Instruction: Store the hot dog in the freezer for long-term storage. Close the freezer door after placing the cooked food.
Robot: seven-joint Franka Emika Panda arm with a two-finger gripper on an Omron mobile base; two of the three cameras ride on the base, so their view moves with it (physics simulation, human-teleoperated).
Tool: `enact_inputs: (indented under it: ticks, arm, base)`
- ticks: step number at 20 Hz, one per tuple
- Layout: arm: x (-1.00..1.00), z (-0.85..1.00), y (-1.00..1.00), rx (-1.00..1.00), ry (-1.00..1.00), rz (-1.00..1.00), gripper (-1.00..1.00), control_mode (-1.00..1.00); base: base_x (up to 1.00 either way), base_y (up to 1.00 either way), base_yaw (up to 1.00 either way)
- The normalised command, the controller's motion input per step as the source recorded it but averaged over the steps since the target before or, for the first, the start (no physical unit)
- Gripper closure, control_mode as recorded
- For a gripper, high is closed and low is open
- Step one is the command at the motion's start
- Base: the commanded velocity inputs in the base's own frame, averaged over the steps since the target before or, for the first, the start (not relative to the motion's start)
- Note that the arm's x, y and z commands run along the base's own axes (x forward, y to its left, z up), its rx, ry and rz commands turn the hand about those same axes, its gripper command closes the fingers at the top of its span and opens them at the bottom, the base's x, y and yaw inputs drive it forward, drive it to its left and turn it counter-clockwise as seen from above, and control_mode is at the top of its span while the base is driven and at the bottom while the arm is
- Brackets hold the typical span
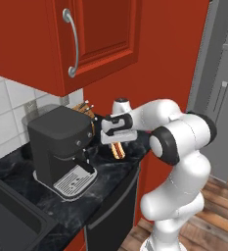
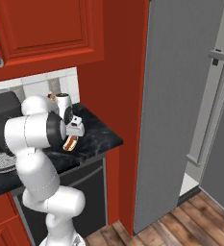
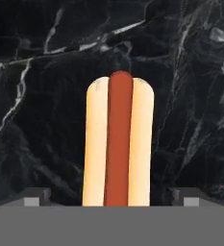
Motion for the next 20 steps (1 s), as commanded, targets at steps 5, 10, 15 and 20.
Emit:
enact_inputs:
  ticks: [5, 10, 15, 20]
  arm:
    - [0.13, -0.33, -0.09, 0.00, 0.10, 0.00, -1.00, -1.00]
    - [0.02, -0.33, 0.01, 0.00, 0.07, 0.00, -1.00, -1.00]
    - [0.00, -0.22, 0.01, 0.00, 0.00, 0.00, -1.00, -1.00]
    - [0.00, -0.42, 0.00, 0.00, 0.00, 0.00, -1.00, -1.00]
  base:
    - [0.00, 0.00, 0.00]
    - [0.00, 0.00, 0.00]
    - [0.00, 0.00, 0.00]
    - [0.00, 0.00, 0.00]
